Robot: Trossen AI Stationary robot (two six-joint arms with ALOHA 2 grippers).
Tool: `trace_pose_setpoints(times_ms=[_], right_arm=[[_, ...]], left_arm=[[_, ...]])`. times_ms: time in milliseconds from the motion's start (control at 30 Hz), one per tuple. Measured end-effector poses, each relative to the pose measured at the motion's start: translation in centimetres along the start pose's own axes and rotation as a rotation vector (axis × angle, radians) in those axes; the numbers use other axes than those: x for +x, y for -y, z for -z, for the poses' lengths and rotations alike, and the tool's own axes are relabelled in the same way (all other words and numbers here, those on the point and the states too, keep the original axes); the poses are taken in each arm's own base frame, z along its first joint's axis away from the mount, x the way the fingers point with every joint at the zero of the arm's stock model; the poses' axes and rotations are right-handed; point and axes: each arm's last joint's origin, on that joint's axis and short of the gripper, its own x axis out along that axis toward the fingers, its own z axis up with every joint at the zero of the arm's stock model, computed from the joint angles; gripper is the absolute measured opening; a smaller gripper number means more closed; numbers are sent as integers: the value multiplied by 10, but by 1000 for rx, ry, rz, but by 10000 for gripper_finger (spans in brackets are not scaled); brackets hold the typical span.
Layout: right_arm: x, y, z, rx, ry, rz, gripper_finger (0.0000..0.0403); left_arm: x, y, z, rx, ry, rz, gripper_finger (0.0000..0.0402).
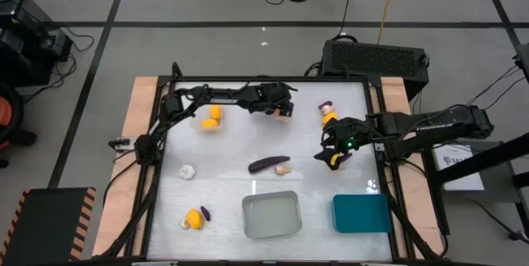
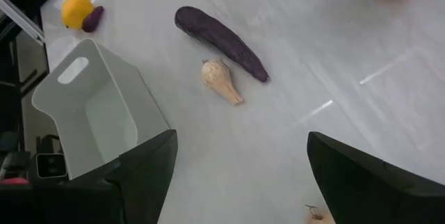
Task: Sort produce into baskets
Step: Put the lemon into the transparent bin
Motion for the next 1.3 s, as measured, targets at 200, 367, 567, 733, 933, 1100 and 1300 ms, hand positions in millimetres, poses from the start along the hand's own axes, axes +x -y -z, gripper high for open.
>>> trace_pose_setpoints(times_ms=[200, 367, 567, 733, 933, 1100, 1300], right_arm=[[0, 0, 0, -11, 0, 0, 313], [0, 0, 0, -15, 0, 0, 313], [0, 0, 0, -15, 0, 0, 313], [0, 0, 0, -14, 0, 0, 313], [0, 0, 0, -12, 0, 0, 313], [0, 0, 0, -11, 0, 0, 313], [0, 0, 0, -11, 0, 0, 313]], left_arm=[[0, 0, 1, 10, 0, -6, 313], [1, -4, -4, 0, 14, -22, 313], [2, -6, -9, -17, 35, -19, 313], [3, -8, -12, -57, 42, -17, 313], [4, -12, -19, -125, 57, -11, 313], [5, -14, -22, -154, 66, -6, 313], [5, -13, -22, -153, 64, -7, 304]])
